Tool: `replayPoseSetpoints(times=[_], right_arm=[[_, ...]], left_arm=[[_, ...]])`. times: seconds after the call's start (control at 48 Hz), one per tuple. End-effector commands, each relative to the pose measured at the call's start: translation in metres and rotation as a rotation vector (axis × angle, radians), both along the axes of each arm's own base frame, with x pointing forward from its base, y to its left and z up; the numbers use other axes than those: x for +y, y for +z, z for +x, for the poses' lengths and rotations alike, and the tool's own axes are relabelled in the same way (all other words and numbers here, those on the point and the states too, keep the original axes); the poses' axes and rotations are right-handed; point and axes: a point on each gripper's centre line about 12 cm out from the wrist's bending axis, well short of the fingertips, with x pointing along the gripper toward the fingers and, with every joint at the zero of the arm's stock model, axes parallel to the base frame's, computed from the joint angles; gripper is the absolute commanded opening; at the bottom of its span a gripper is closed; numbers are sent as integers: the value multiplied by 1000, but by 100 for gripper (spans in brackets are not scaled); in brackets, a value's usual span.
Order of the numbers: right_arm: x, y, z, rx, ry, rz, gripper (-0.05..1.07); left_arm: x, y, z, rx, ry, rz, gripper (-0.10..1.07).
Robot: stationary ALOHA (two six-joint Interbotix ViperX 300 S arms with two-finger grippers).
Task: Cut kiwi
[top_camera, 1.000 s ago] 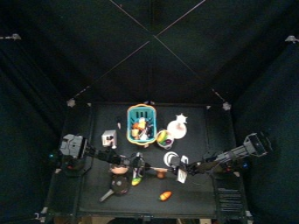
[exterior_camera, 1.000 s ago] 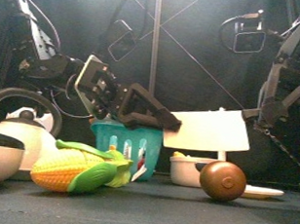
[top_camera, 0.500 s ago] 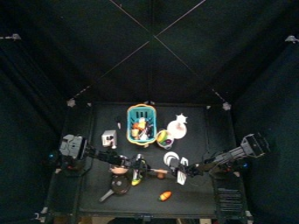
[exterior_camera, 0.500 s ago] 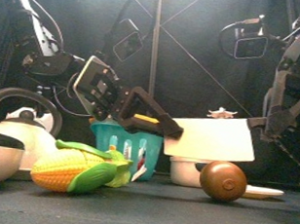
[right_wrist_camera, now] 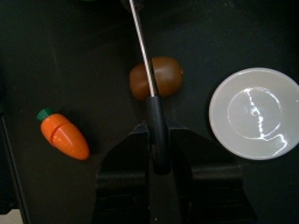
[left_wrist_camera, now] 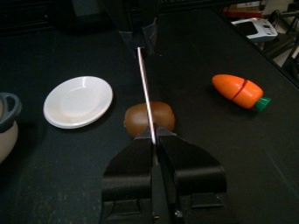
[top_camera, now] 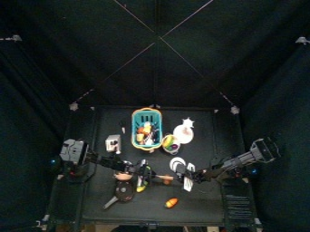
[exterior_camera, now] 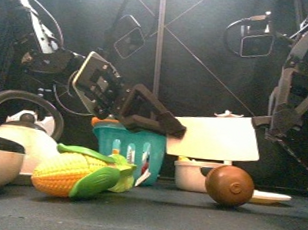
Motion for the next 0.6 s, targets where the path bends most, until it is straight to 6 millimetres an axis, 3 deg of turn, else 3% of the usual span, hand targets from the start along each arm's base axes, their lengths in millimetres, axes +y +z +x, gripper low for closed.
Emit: replayPoseSetpoints(times=[0.0,0.583], right_arm=[[1,7,0,-18,-6,10,39],[-2,-1,0,5,-7,-8,39]], left_arm=[[-7,6,0,-15,-23,5,39],[-6,2,0,-5,-18,3,39]])
